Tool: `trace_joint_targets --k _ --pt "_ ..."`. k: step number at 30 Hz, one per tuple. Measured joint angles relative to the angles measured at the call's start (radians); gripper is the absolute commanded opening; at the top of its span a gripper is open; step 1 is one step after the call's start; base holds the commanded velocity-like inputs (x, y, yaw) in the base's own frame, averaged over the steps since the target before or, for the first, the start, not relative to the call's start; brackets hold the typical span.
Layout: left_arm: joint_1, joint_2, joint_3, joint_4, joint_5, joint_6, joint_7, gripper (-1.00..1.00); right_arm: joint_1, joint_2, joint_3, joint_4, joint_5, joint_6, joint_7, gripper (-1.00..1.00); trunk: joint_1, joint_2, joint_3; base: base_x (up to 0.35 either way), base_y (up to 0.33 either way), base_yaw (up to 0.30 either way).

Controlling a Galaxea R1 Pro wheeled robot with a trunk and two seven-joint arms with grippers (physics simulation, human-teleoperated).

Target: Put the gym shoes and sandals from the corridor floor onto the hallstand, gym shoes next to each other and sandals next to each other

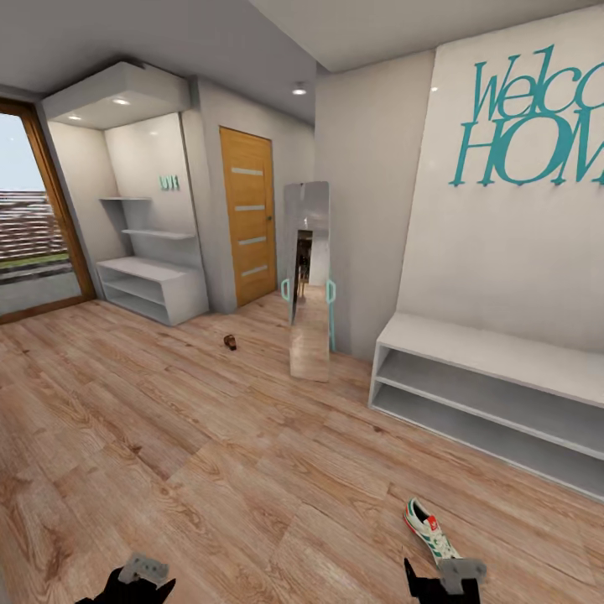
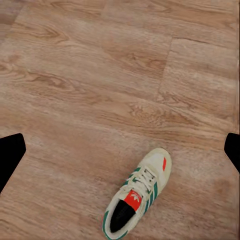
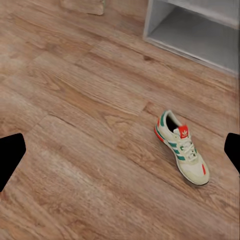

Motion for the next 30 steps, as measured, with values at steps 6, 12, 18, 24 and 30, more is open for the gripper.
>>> trace_joint_targets --k 6,12,18,24,30 --pt "-0.089 0.014 0.0 -0.001 -0.025 0.134 -0.061 1.0 -0.066 0.0 0.001 -0.251 -0.001 0.281 0.001 1.0 0.0 0.0 0.0 0.0 0.0 0.0" --pt "-0.116 0.009 0.0 0.0 -0.071 0.168 -0.067 1.0 -0.149 0.0 0.003 -0.388 -0.002 0.453 0.001 1.0 0.0 0.0 0.0 0.0 0.0 0.0" --pt "-0.12 0.007 -0.003 0.0 -0.17 0.172 -0.069 1.0 -0.277 0.0 0.005 -0.525 -0.004 0.702 0.042 1.0 0.0 0.0 0.0 0.0 0.0 0.0" --pt "-0.118 0.007 -0.002 0.001 -0.184 0.171 -0.068 1.0 -0.29 -0.001 0.006 -0.529 0.002 0.741 0.083 1.0 0.0 0.0 0.0 0.0 0.0 0.0" --pt "-0.118 0.008 0.0 0.001 -0.185 0.171 -0.067 1.0 -0.292 -0.009 0.003 -0.506 0.006 0.745 0.088 1.0 0.0 0.0 0.0 0.0 0.0 0.0"
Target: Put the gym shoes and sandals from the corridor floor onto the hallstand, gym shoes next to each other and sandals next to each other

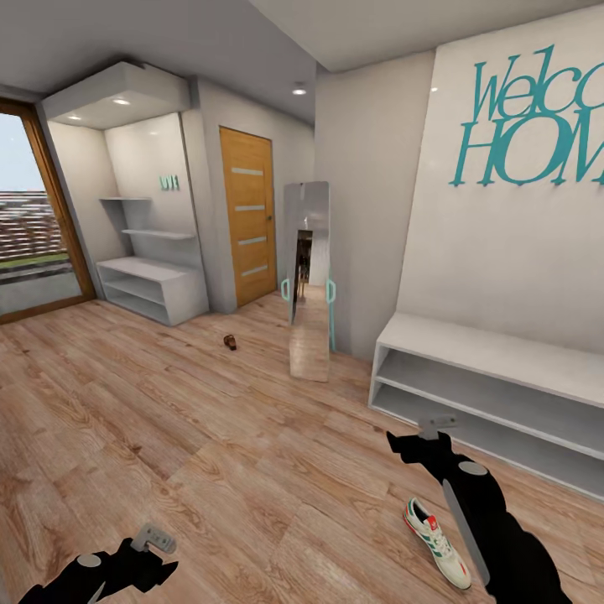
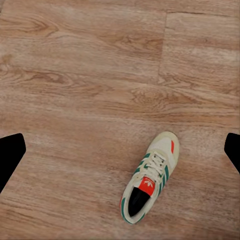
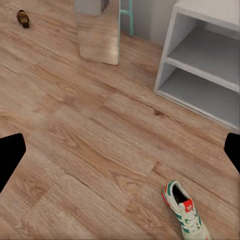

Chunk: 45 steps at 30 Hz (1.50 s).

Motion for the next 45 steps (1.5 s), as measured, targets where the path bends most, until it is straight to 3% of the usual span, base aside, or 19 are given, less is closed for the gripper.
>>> trace_joint_targets --k 10,21,39,45 --pt "0.0 0.0 0.01 0.0 0.002 0.007 0.001 1.0 -0.001 -0.017 0.004 0.008 -0.001 0.003 0.002 1.0 0.0 0.0 0.0 0.0 0.0 0.0" --pt "0.0 -0.002 0.011 0.008 0.004 0.007 0.001 1.0 -0.001 -0.019 0.006 0.004 -0.001 0.004 0.002 1.0 0.042 -0.077 -0.034 0.0 0.0 0.0" --pt "0.004 -0.005 0.003 0.014 -0.001 -0.004 0.0 1.0 -0.001 -0.019 0.005 0.005 -0.001 0.006 0.001 1.0 0.111 -0.203 -0.115 0.0 0.0 0.008" --pt "0.004 -0.004 0.001 0.013 0.0 -0.04 -0.001 1.0 -0.001 -0.019 0.004 0.005 -0.001 0.006 0.001 1.0 0.134 -0.245 -0.143 0.0 0.0 0.059"
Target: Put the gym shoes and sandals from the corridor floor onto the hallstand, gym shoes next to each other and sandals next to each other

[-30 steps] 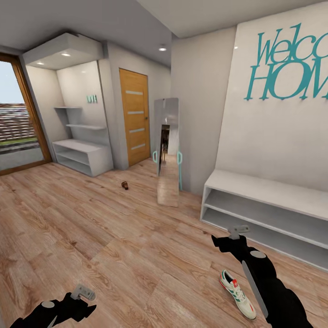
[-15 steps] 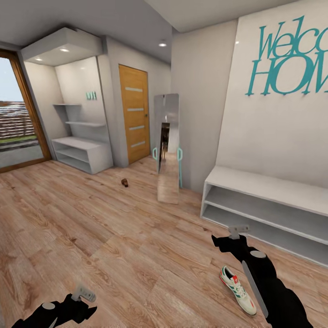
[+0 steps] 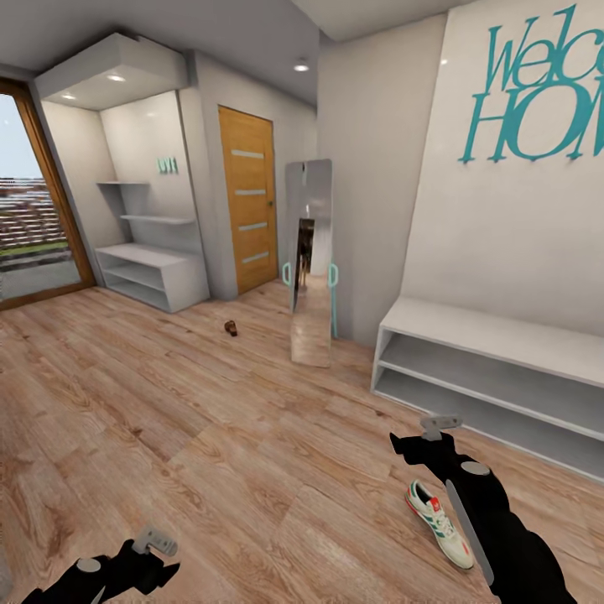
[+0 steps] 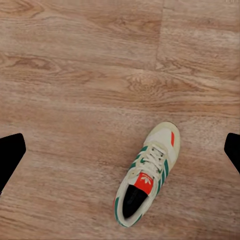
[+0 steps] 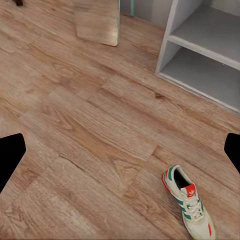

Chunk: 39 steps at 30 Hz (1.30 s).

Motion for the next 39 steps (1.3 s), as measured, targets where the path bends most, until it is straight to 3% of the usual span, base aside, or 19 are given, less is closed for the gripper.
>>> trace_joint_targets --k 11,18,30,39 --pt "0.0 0.0 -0.009 0.001 -0.005 -0.062 -0.002 1.0 0.0 0.0 0.0 0.0 0.0 0.0 0.0 1.0 0.042 -0.077 -0.052 0.0 0.0 0.075" --pt "-0.001 -0.001 -0.046 0.001 -0.043 -0.07 -0.003 1.0 0.0 0.0 0.0 0.001 0.0 0.0 -0.001 1.0 0.069 -0.126 -0.085 0.0 0.0 0.078" --pt "-0.002 0.0 -0.08 -0.003 -0.093 -0.072 -0.01 1.0 0.0 0.0 0.0 0.001 0.0 0.0 -0.001 1.0 0.115 -0.21 -0.141 0.0 0.0 0.079" --pt "-0.002 -0.002 -0.08 -0.005 -0.099 -0.073 -0.012 1.0 0.0 0.0 0.0 0.0 0.0 0.0 -0.001 1.0 0.15 -0.273 -0.183 0.0 0.0 0.08"
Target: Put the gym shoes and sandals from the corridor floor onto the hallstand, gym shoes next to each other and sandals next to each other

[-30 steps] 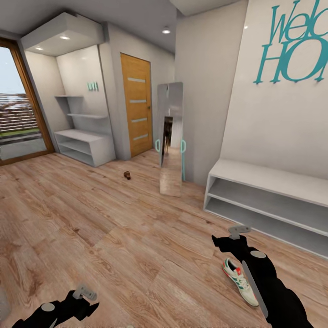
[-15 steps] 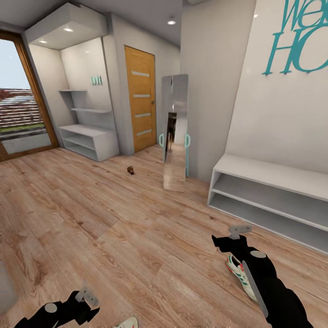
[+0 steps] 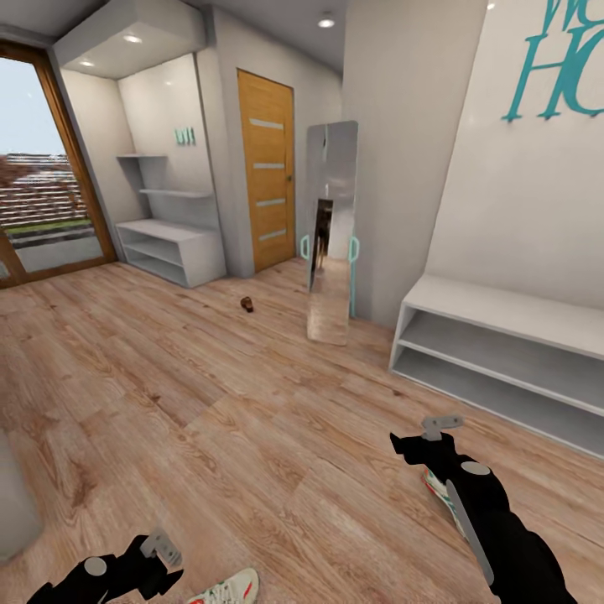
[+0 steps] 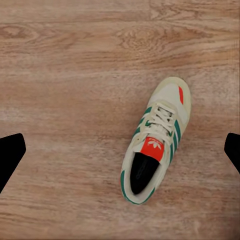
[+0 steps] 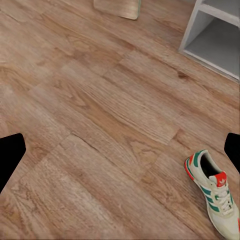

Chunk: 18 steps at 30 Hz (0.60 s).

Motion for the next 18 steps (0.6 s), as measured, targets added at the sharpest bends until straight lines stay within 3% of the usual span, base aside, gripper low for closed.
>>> trace_joint_targets --k 18 --pt "0.0 0.0 0.002 -0.006 -0.004 0.006 0.0 1.0 0.0 0.0 -0.001 -0.003 0.001 0.001 -0.002 1.0 0.069 -0.126 -0.085 0.0 0.0 0.019"
